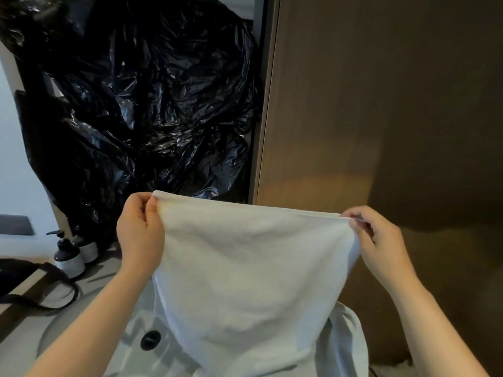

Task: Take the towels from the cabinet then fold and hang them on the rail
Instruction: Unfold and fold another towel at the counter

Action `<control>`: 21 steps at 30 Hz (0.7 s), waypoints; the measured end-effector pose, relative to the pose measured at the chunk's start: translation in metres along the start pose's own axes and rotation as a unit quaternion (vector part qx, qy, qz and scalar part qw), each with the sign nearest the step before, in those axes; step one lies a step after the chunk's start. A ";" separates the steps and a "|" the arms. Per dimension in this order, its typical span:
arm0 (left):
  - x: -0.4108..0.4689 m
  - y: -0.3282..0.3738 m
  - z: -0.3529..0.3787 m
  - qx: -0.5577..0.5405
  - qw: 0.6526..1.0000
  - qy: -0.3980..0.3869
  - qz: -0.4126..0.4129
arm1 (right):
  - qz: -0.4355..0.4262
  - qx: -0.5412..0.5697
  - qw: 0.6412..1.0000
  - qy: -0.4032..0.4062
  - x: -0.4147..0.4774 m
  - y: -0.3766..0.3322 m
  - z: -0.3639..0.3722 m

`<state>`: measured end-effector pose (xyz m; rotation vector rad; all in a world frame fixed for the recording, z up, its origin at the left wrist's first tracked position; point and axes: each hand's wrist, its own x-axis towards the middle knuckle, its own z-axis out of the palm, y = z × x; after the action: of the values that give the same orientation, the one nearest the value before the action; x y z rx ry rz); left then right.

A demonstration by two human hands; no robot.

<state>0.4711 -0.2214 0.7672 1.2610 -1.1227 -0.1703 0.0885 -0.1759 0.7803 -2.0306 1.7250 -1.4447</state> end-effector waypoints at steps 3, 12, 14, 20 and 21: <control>-0.006 -0.001 0.006 0.010 1.000 -0.016 -0.002 | 0.048 -0.019 0.998 -0.024 -0.009 0.015 0.006; -0.032 -0.018 0.020 0.078 0.993 -0.088 -0.031 | 0.112 -0.013 0.994 -0.009 -0.023 0.038 0.029; -0.040 -0.022 0.024 0.083 0.991 -0.095 -0.039 | 0.109 -0.026 0.994 -0.010 -0.022 0.041 0.034; -0.063 -0.025 0.036 0.069 0.990 -0.114 -0.035 | 0.177 0.019 0.984 -0.003 -0.023 0.046 0.054; -0.068 -0.025 0.039 0.064 0.990 -0.126 -0.027 | 0.200 0.065 0.977 -0.018 -0.023 0.046 0.057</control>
<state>0.4201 -0.2117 0.7036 1.4129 -1.3322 -0.3092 0.0978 -0.2001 0.7082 -1.5208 1.8362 -1.3369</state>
